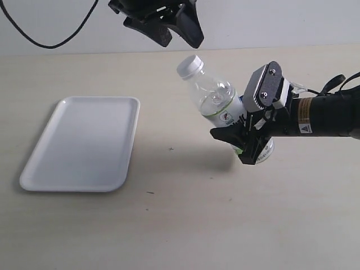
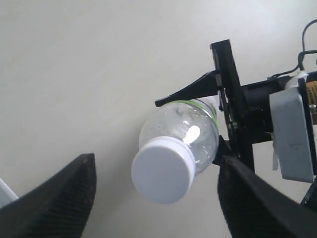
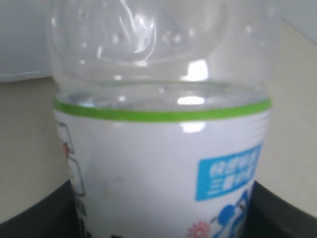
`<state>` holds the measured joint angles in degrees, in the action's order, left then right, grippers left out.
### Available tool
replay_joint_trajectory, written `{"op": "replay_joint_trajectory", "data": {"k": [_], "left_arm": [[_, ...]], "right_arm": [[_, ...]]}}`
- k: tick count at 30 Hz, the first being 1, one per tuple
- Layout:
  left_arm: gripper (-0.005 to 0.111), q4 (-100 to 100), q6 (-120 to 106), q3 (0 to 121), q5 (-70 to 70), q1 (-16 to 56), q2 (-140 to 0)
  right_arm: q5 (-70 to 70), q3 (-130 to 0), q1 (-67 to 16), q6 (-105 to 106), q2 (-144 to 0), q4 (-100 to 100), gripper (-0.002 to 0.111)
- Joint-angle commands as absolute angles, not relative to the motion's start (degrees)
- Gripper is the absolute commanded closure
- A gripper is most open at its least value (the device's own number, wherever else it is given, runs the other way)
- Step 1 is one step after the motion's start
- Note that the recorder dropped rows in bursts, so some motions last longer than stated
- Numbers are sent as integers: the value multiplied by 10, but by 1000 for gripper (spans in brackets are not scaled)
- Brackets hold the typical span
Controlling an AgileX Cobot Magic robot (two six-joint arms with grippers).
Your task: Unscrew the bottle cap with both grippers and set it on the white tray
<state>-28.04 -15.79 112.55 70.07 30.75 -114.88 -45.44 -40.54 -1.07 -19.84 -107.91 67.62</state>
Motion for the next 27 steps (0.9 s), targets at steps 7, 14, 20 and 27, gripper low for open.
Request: {"op": "replay_joint_trajectory", "data": {"k": [7, 14, 20, 27], "left_arm": [[32, -309, -171, 1118, 700, 310, -1147], [32, -309, -176, 1118, 700, 310, -1147], [32, -309, -176, 1118, 700, 310, -1147], [32, -313, -176, 1106, 700, 310, -1147]], "right_arm": [[-486, -404, -10, -191, -1079, 626, 108], [-555, -404, -10, -148, -1126, 586, 108], [-575, -404, -10, -131, -1143, 563, 108], [-578, -404, -10, -126, -1143, 564, 108]]}}
